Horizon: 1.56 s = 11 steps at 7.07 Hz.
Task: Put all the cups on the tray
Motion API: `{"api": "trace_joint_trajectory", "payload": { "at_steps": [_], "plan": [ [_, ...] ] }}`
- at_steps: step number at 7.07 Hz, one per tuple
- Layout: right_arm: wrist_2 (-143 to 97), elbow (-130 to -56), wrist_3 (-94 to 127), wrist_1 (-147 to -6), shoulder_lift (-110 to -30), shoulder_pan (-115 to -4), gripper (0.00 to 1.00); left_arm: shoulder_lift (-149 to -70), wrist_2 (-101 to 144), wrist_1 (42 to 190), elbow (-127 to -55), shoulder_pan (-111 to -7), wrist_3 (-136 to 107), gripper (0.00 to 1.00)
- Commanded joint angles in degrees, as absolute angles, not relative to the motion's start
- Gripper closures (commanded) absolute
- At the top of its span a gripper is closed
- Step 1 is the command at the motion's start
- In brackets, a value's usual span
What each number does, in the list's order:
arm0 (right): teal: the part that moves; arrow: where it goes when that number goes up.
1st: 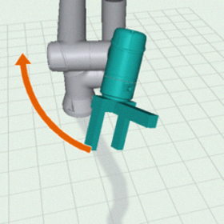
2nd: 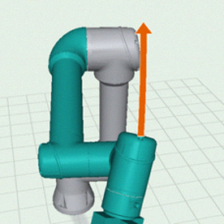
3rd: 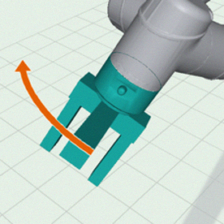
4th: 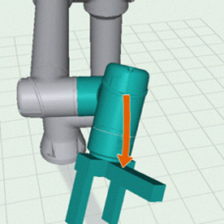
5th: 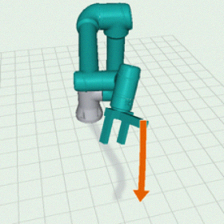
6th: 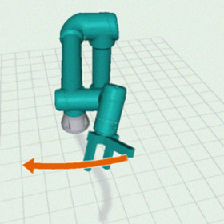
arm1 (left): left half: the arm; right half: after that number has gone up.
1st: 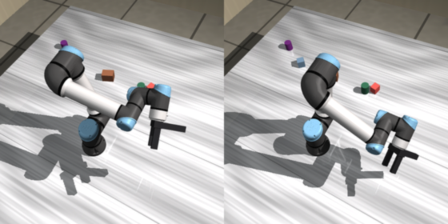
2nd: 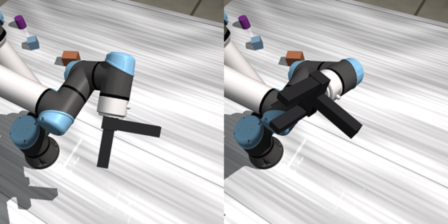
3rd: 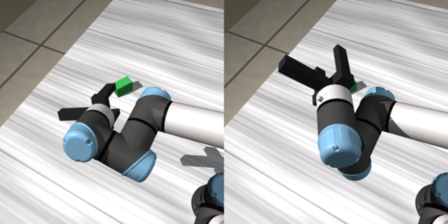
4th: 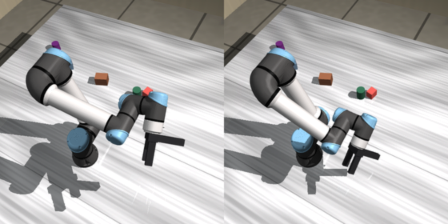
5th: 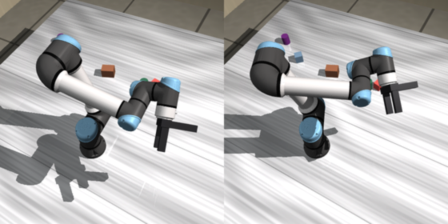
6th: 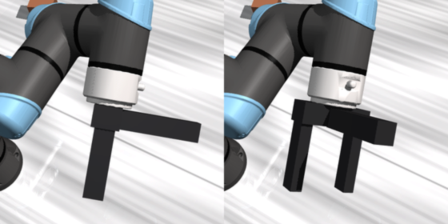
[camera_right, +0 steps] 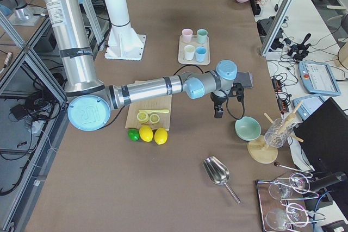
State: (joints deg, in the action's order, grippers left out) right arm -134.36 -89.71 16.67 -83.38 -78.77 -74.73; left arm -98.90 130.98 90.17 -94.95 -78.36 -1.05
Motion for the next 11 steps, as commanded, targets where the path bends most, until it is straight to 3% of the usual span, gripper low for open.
{"api": "trace_joint_trajectory", "payload": {
  "at_steps": [1,11],
  "plan": [
    [-133.77,-89.03,8.37,-86.92,-80.59,-78.21,0.00,-93.62,131.49,89.74,-93.17,-83.23,8.85,0.02],
    [-132.89,-88.15,6.15,-86.84,-82.18,-79.10,0.00,-93.16,136.76,90.35,-92.28,-83.41,4.13,0.02]
  ]
}}
